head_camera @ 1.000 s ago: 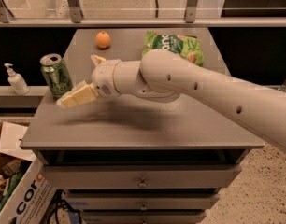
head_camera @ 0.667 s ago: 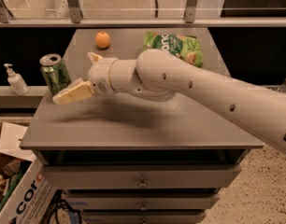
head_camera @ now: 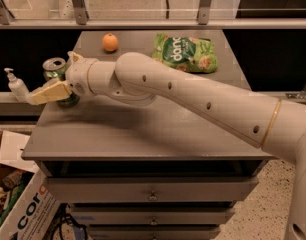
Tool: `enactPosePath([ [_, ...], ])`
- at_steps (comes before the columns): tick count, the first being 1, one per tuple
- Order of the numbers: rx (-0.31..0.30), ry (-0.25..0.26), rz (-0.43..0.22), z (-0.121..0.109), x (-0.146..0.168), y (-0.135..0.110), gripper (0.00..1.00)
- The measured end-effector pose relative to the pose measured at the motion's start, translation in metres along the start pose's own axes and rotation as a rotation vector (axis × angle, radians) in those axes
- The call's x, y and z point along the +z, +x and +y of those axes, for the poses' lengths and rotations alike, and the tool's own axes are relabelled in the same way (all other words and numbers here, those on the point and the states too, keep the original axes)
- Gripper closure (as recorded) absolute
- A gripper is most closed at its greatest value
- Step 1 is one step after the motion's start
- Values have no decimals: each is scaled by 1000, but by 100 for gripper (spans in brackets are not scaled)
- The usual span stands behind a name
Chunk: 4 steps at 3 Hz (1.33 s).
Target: Knock green can over
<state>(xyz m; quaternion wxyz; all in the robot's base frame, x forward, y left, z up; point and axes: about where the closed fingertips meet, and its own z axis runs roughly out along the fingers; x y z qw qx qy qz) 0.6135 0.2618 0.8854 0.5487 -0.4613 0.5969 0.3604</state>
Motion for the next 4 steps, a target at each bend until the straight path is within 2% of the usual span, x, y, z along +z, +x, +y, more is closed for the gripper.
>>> enactPosePath([
  [1,11,-23,-21,9,22,-4,18],
  [2,20,-25,-22,12,25,-2,41],
  [3,20,-14,-14,9,13,0,65],
  [4,18,-6,19,1,-12,-8,88],
])
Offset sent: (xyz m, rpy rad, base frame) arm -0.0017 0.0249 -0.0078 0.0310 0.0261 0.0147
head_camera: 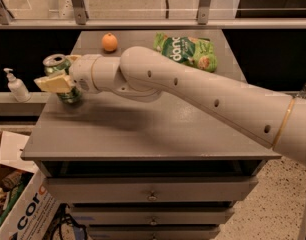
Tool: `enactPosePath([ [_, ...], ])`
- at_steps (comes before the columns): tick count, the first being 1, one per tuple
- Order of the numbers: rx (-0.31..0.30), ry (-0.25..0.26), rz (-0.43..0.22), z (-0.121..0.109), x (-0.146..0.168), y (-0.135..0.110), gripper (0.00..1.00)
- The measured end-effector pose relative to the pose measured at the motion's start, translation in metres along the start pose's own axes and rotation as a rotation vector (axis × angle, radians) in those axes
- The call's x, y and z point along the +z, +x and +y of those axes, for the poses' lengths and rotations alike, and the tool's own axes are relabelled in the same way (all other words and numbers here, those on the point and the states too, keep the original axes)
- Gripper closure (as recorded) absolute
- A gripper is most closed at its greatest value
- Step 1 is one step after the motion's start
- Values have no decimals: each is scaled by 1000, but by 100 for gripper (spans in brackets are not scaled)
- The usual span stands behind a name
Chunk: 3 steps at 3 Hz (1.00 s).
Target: Knock green can over
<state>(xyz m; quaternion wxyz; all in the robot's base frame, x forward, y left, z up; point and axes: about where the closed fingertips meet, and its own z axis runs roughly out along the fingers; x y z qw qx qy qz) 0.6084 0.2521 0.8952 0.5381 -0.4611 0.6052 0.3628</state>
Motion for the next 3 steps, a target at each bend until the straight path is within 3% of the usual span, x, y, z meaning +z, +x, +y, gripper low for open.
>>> enactPosePath([
  [1,-29,6,84,-15,-45,-16,100],
  [2,-87,-5,197,-30,-82,-32,100],
  [3,-141,-45,355,-37,-108,-24,100],
])
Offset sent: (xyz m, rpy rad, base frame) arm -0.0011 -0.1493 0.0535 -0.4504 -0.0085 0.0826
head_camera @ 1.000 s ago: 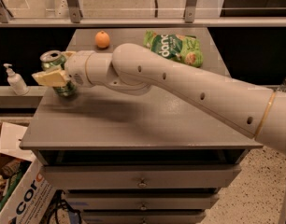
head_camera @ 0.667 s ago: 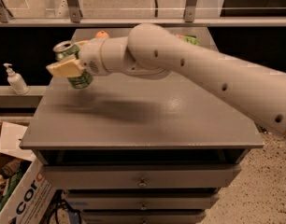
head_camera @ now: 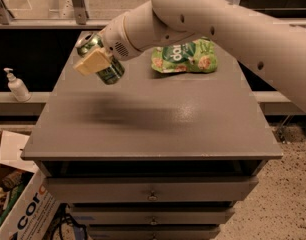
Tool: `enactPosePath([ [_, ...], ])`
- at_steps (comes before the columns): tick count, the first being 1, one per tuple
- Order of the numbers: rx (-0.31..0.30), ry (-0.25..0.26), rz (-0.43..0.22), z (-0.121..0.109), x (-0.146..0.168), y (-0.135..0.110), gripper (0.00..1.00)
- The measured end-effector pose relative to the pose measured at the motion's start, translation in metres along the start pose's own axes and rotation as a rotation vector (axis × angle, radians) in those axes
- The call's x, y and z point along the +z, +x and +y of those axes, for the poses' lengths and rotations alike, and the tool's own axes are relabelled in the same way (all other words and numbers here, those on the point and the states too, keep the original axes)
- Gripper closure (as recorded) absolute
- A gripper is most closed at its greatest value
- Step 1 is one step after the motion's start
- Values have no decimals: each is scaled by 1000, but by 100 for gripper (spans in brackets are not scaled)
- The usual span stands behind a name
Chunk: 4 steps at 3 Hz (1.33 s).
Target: Knock green can over
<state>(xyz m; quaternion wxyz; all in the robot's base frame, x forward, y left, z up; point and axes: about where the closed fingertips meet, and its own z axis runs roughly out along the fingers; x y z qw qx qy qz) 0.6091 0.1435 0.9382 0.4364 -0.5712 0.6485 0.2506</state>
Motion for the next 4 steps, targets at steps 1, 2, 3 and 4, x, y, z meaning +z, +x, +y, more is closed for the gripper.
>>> enactPosePath([
  [1,-52,-89,154,14,-4,24,100],
  [2,-100,-163,295,35,-1,45,100],
  [3,-148,-211,424,50,5,64,100],
  [4,-202,-250,533,65,13,81,100],
])
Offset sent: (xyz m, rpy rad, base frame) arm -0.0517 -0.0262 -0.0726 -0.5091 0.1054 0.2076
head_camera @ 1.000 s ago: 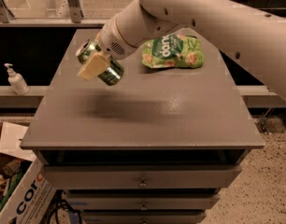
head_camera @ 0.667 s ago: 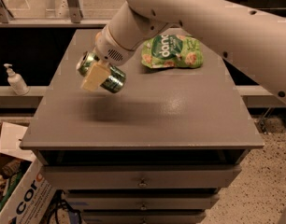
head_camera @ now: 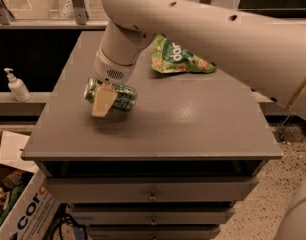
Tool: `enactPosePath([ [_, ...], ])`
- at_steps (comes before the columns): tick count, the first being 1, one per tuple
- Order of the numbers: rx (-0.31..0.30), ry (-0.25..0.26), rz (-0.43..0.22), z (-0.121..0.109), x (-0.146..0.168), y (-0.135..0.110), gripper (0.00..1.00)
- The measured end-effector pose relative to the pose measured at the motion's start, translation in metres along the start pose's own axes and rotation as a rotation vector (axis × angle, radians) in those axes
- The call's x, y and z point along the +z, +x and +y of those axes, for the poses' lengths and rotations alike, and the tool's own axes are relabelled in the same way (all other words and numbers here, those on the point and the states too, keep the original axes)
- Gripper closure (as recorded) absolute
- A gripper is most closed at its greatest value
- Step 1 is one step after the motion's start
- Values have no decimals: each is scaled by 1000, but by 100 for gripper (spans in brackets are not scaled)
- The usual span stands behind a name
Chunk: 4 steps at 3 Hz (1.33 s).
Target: Knock green can over
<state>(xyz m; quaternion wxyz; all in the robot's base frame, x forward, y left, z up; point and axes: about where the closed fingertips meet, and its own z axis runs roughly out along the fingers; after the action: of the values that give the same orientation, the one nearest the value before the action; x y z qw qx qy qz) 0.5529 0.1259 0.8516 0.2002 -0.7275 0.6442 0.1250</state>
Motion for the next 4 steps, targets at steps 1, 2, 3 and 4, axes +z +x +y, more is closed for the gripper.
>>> enactPosePath([
  [1,-21,-14,57,7,9,5,82],
  [2,-40,-26,88,11,18,4,59],
  [3,-48,-35,101,13,21,4,36],
  [4,-57,-41,105,14,23,2,12],
])
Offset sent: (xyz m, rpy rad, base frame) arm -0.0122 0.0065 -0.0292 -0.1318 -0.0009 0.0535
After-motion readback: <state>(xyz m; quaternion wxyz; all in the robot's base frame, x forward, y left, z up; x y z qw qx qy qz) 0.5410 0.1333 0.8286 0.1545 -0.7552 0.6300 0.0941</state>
